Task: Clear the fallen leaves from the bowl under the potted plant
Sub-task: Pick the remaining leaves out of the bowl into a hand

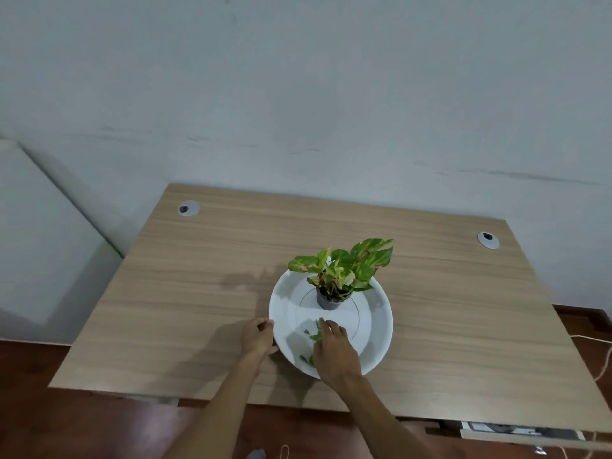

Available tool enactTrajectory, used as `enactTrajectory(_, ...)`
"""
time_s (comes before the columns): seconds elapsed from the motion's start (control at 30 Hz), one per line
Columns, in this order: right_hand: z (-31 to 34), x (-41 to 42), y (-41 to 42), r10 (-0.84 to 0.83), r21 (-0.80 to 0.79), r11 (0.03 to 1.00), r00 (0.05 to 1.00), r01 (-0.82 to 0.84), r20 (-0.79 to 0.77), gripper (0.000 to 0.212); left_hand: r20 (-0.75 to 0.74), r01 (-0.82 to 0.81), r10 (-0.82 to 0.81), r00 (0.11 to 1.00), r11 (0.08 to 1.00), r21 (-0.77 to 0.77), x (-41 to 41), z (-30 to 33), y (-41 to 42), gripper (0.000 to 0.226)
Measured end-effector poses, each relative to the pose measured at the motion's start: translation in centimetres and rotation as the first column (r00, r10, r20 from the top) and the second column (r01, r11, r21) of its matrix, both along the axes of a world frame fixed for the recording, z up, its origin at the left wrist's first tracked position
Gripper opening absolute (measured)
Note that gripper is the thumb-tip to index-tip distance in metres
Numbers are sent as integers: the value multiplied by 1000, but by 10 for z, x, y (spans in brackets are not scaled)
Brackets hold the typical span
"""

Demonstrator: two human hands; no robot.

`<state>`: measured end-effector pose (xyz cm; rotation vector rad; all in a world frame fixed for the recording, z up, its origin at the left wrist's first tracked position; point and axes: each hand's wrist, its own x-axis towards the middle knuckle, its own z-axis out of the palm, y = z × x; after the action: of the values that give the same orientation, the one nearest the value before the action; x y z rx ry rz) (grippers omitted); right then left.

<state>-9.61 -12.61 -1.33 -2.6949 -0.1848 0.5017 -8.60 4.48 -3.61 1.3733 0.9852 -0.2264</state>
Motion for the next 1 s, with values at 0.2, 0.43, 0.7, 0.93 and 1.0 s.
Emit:
enactTrajectory(0.2, -13, -10, 3, 243, -55, 967, 966, -248, -82, 61, 2, 3, -3, 1000, 1000, 23, -2, 5, -3, 24)
enactTrajectory(0.43, -5, -31, -6, 315, -4, 949, 948, -315, 47, 44, 9, 9, -9, 1000, 999, 31, -3, 7, -5, 24)
enactTrajectory(0.7, 6, 3, 8, 314, 42, 949, 950, -313, 1, 54, -12, -55, 54, 998, 996, -64, -10, 2, -9, 16)
enactTrajectory(0.93, -7, -23, -4, 379, -5, 925, 925, -380, -18, 54, -14, -64, 63, 998, 995, -76, -19, -4, -18, 22)
enactTrajectory(1.0, -2, -30, -14, 398, -1, 917, 917, -398, -8, 47, -14, -57, 57, 998, 997, -54, -18, -1, -17, 22)
